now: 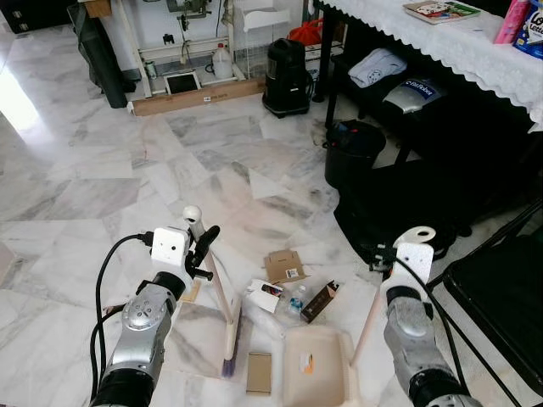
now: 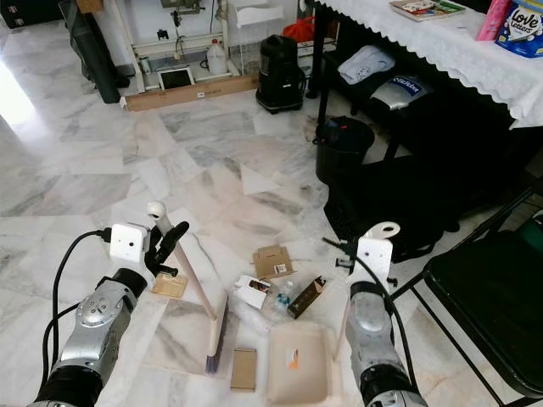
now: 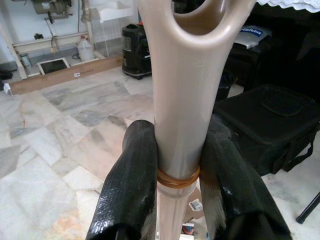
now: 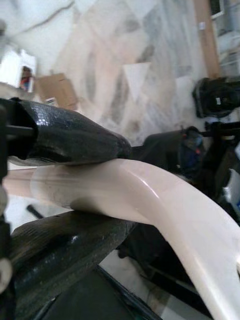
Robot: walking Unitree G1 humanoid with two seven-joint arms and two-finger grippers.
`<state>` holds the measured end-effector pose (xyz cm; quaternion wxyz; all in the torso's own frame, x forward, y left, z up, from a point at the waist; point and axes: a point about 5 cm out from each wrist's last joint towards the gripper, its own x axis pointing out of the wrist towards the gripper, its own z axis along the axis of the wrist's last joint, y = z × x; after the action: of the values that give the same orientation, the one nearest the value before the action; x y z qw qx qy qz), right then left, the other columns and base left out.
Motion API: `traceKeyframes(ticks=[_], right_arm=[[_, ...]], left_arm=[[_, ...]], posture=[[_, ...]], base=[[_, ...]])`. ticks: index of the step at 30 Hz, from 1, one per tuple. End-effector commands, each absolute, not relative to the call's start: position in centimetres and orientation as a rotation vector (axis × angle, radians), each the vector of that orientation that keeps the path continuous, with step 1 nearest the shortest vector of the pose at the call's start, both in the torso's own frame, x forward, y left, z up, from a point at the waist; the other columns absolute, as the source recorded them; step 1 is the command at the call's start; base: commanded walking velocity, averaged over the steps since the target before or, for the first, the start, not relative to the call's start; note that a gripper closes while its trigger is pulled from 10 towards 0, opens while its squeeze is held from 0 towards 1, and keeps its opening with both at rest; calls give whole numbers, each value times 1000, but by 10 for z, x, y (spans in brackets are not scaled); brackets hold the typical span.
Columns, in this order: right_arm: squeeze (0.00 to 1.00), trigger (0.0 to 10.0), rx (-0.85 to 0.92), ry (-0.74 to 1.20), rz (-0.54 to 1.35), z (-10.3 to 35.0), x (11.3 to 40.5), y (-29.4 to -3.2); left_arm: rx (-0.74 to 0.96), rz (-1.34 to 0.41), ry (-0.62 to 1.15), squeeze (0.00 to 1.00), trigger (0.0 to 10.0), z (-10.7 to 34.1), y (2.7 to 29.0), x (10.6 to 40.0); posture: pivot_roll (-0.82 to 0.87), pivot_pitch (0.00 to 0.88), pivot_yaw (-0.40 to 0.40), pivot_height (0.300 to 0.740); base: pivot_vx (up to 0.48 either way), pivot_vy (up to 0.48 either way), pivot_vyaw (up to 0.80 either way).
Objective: Sweep floor
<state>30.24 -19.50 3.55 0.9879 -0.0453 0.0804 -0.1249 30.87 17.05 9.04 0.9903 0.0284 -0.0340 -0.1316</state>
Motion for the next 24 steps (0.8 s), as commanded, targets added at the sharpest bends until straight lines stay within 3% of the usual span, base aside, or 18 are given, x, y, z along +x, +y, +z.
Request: traceKeyframes(ticks=[1,24], right_arm=[[0,10000,-115,162,-241,33,300,-196],[0,10000,-210,84,-166,33,295,-188]], left_arm=[[64,-259,-95,0,10000,97,174,309],[75,-248,-78,0,10000,96,178,307]], posture=[[-32,74,-2,740],[-26,91,1,740]], base=[[0,0,0],[0,0,0]])
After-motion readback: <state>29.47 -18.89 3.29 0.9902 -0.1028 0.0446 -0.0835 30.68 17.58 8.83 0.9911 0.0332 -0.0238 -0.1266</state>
